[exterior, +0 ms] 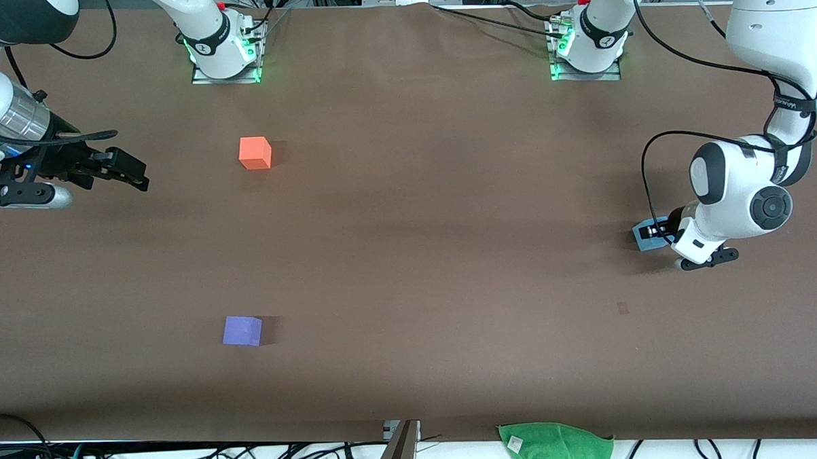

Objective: Place blue block between orange and purple blocks
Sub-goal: 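Carry the light-blue cube with the left gripper toward the table middle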

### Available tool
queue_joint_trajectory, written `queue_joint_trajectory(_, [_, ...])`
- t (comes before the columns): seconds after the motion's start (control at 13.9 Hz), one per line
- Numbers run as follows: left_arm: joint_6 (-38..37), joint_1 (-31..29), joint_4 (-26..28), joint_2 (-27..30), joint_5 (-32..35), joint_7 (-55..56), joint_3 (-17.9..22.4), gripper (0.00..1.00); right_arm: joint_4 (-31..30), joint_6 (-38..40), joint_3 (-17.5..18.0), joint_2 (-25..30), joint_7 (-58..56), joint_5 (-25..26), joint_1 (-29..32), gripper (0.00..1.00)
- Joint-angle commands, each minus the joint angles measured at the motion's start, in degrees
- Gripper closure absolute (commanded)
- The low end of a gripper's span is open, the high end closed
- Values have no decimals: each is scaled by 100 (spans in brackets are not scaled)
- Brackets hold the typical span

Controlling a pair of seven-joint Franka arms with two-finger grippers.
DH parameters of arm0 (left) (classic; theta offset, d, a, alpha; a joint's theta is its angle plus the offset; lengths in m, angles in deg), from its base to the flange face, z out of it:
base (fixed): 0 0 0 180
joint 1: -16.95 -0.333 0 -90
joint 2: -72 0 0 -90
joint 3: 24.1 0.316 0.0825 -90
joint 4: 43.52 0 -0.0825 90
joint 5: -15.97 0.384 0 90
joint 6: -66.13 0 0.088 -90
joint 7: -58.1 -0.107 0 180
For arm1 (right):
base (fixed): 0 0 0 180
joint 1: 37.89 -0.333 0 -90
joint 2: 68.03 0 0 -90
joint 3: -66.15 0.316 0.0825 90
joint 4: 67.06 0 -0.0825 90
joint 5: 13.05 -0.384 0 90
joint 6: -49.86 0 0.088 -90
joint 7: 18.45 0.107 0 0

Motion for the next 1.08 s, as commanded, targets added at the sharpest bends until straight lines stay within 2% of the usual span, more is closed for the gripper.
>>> queue_joint_trajectory(0.0, [-50,81,-275,161,-71,-142,-228,54,-36,-18,6,30,-113,-97,88,0])
queue_joint_trajectory(0.5, [3,282,-1074,-32,-97,251,-1599,54,-36,8,-2,13,-113,-97,89,0])
queue_joint_trajectory(0.65, [20,807,-1233,-129,-89,1093,-1636,53,-36,8,-11,13,-104,-97,89,0])
queue_joint_trajectory(0.79, [12,1388,-1645,-357,-53,2060,-1627,53,-27,-27,-11,-22,-113,-88,97,0])
queue_joint_trajectory(1.01, [11,2047,-2042,-665,-27,2967,-1609,53,34,-80,-3,-49,-122,-80,80,0])
